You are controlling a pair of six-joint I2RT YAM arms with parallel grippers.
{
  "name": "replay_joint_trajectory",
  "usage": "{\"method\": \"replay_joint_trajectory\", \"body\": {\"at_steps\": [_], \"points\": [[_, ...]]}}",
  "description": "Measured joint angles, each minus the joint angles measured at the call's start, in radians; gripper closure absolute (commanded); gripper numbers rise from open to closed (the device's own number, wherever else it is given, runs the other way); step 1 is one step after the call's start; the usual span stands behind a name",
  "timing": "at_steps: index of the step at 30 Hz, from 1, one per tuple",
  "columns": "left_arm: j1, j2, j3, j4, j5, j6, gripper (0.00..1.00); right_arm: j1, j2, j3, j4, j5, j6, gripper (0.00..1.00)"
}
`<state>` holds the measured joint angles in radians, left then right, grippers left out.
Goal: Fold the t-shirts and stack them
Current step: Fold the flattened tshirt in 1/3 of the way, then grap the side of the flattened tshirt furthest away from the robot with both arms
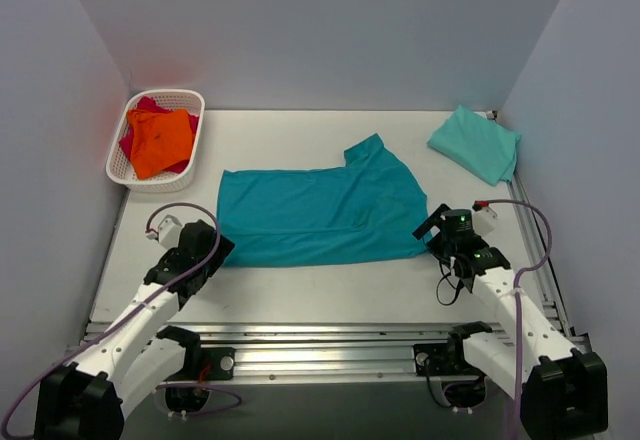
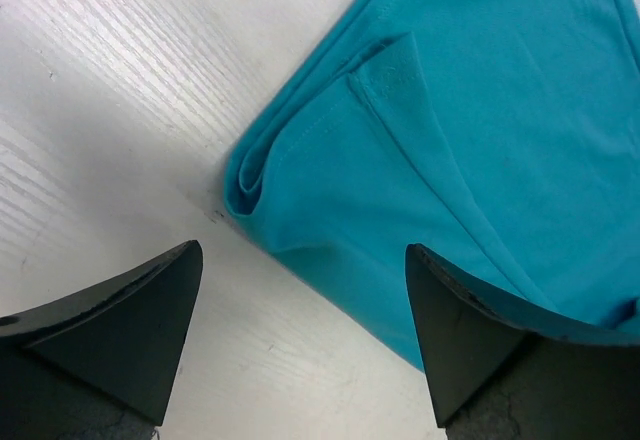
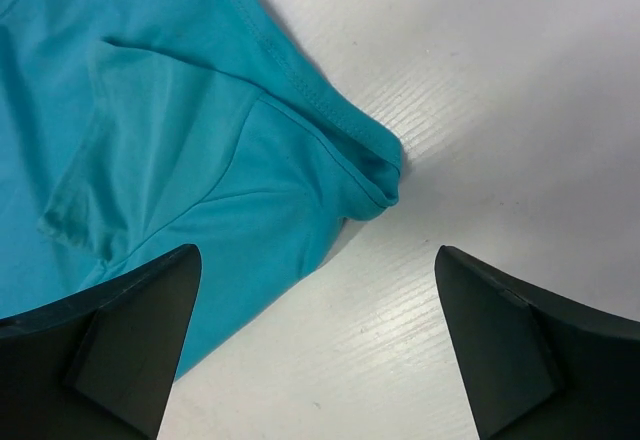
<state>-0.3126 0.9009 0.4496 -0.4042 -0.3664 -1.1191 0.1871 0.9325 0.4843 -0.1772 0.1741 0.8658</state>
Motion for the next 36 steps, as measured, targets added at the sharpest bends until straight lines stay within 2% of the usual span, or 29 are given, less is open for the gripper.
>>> {"method": "replay_joint_trajectory", "body": {"at_steps": [5,9,12,17,22,24,25,26,31,36], "points": [[-0.010,-0.100,0.014,-0.045,0.001,0.013,0.09,0.004,-0.079,0.017,-0.030,0.005,-0.003,0.02],[-0.009,-0.056,0.087,0.034,0.001,0.106,0.08,0.010,-0.038,0.095,0.046,0.003,-0.031,0.02],[-0.006,0.079,0.198,0.129,0.005,0.221,0.08,0.012,0.119,0.257,0.126,-0.020,-0.091,0.02],[0.034,0.381,0.465,0.226,0.066,0.414,0.08,0.026,0.495,0.627,0.175,-0.051,-0.171,0.02],[0.125,0.624,0.710,0.203,0.195,0.496,0.09,0.044,0.784,0.913,0.128,-0.060,-0.230,0.02],[0.150,0.696,0.784,0.172,0.224,0.511,0.05,0.048,0.882,1.009,0.121,-0.078,-0.270,0.02],[0.159,0.727,0.811,0.158,0.237,0.519,0.01,0.048,0.917,1.043,0.121,-0.089,-0.293,0.02],[0.168,0.751,0.830,0.145,0.253,0.528,0.06,0.048,0.951,1.075,0.120,-0.101,-0.313,0.02],[0.194,0.779,0.829,0.147,0.328,0.554,0.06,0.042,1.130,1.278,0.113,-0.195,-0.397,0.01],[0.216,0.779,0.821,0.176,0.360,0.566,0.06,0.034,1.229,1.388,0.113,-0.271,-0.461,0.00]]}}
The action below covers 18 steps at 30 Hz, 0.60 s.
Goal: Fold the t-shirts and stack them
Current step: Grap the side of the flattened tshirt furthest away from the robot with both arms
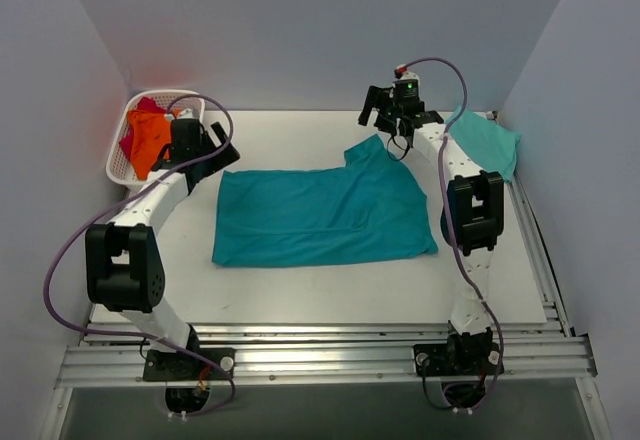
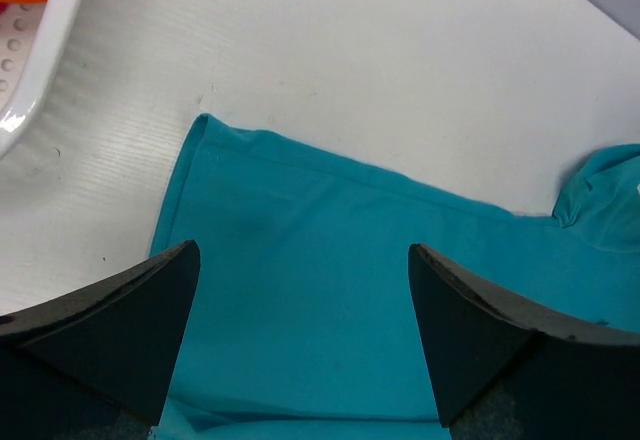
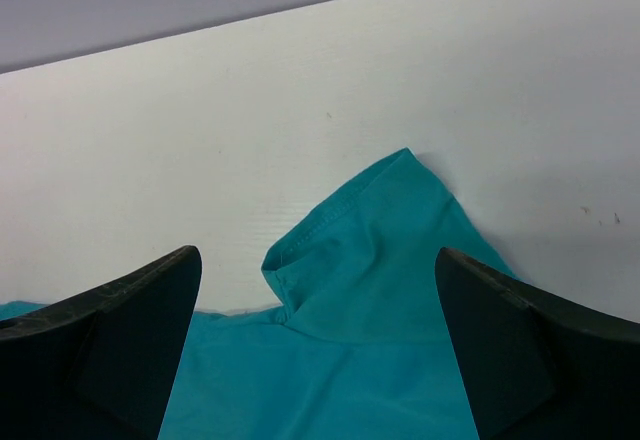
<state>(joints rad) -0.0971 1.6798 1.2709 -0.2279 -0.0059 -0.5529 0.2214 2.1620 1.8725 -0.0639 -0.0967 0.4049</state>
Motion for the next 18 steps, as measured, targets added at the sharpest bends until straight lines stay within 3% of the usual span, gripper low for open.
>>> {"method": "replay_joint_trajectory", "body": {"at_steps": [8,18], "points": [[0.063,0.000,-0.097,0.108,0.038,-0.018,0.06,-0.019,0.122,0.164,0.020,-0.095,-0.052,0.00],[0.076,0.005,-0.126,0.182,0.057,-0.034,0.05,-0.031,0.308,0.233,0.087,-0.166,-0.027,0.01]]}}
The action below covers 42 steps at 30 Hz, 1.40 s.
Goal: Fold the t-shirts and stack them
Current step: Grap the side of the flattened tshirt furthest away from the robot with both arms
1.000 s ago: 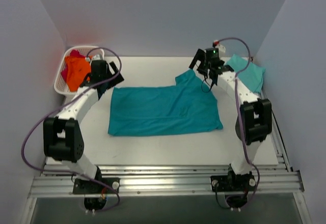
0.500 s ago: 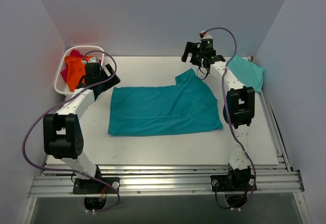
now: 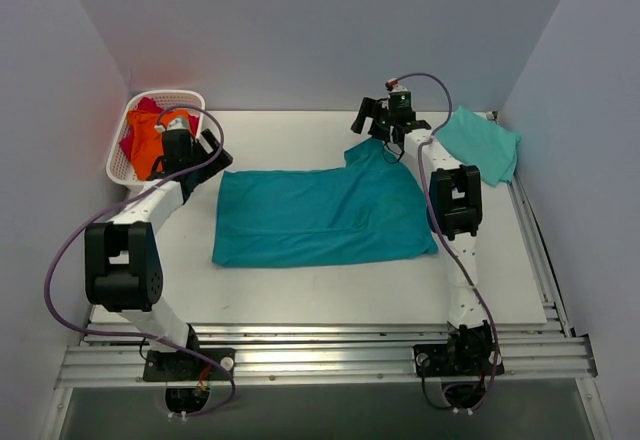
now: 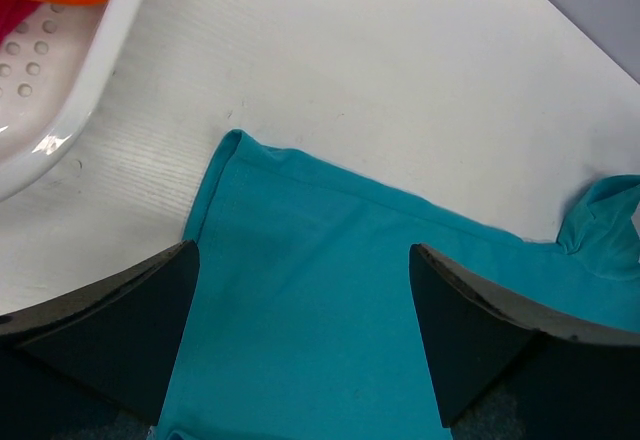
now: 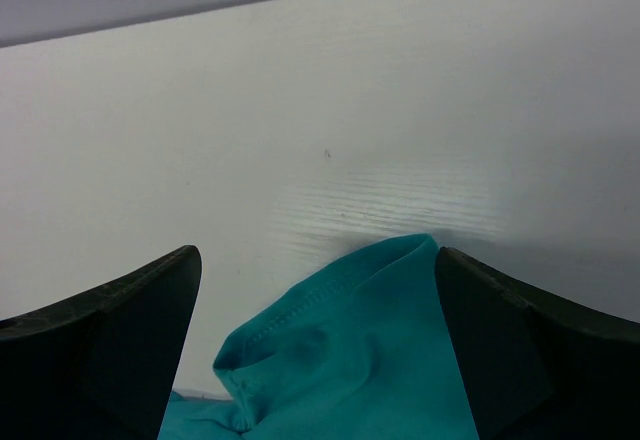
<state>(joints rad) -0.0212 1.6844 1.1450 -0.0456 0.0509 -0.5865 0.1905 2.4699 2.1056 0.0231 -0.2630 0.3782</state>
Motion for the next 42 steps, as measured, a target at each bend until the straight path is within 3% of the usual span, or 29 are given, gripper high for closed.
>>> {"method": "replay_joint_trajectory", "body": {"at_steps": [13,29,38,41,42], "points": [[0.001,0.006,-0.031,0.036,0.011,-0.004,0.03,-0.007,0.057,-0.004,0.043,-0.005,0.017,0.01],[0.001,0.005,-0.058,0.057,0.011,-0.004,0.03,-0.045,0.053,-0.055,0.064,0.117,-0.009,0.03],[0.001,0.005,-0.058,0.057,0.011,-0.004,0.02,-0.049,0.053,-0.067,0.092,0.073,0.022,0.17],[0.001,0.005,-0.058,0.057,0.011,-0.004,0.02,-0.046,0.053,-0.068,0.092,0.057,0.029,0.28],[0.001,0.005,-0.058,0.057,0.011,-0.004,0.02,-0.045,0.053,-0.069,0.092,0.054,0.032,0.37]]}}
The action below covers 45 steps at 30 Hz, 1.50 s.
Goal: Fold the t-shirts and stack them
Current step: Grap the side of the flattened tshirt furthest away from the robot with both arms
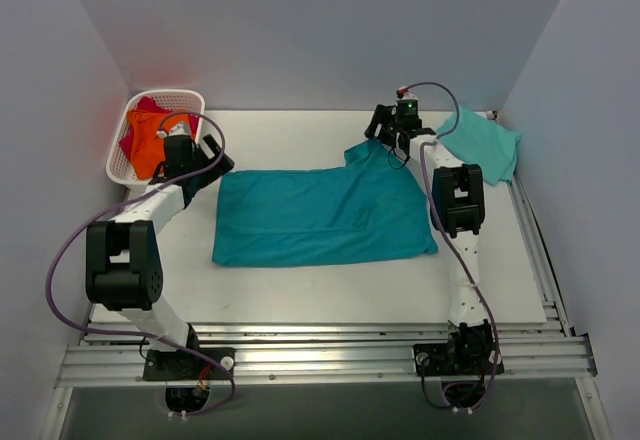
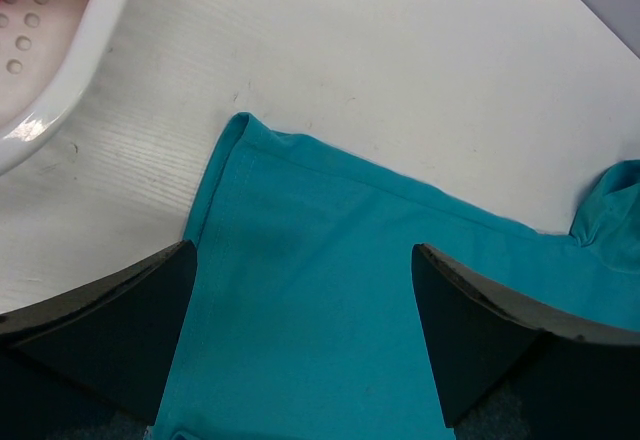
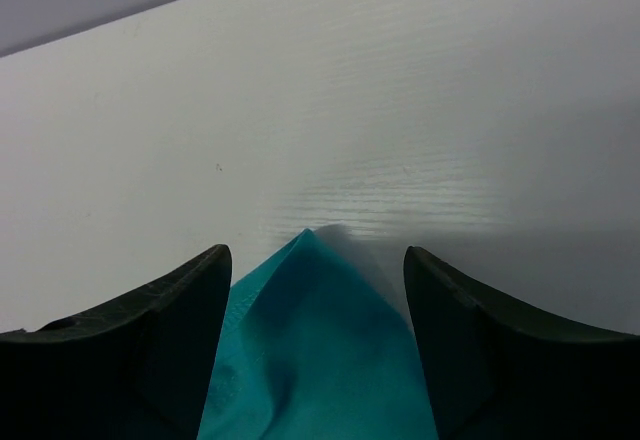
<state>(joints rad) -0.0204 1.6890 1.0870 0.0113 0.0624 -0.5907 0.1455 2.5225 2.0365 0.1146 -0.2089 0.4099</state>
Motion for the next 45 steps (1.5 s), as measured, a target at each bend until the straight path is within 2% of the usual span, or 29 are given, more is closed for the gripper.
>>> {"method": "replay_joint_trajectory", "body": {"at_steps": [7,10,11,23,35,37,39,45], "points": [[0.000,0.007,0.000,0.000,0.004,0.000,0.02,0.013,0.000,-0.012,-0.006,-0.010,0.008,0.61],[0.000,0.017,0.000,0.000,0.005,0.000,0.02,0.014,0.000,-0.019,-0.006,-0.010,0.009,0.80],[0.000,0.019,0.000,0.000,0.006,-0.001,0.02,0.015,0.000,-0.022,-0.006,-0.010,0.009,0.99],[0.000,0.114,0.016,0.014,0.015,-0.040,0.02,0.019,0.000,-0.034,-0.006,-0.010,0.016,1.00],[-0.002,0.295,0.212,0.011,0.012,-0.081,0.00,0.018,0.000,-0.047,0.018,-0.016,0.019,1.00],[-0.002,0.309,0.232,0.012,0.010,-0.082,0.00,0.014,-0.001,-0.049,0.021,-0.017,0.020,1.00],[-0.003,0.316,0.241,0.012,0.010,-0.084,0.05,0.011,-0.002,-0.051,0.023,-0.017,0.021,1.00],[-0.005,0.328,0.251,0.007,0.007,-0.083,0.06,0.010,-0.002,-0.054,0.026,-0.018,0.031,1.00]]}}
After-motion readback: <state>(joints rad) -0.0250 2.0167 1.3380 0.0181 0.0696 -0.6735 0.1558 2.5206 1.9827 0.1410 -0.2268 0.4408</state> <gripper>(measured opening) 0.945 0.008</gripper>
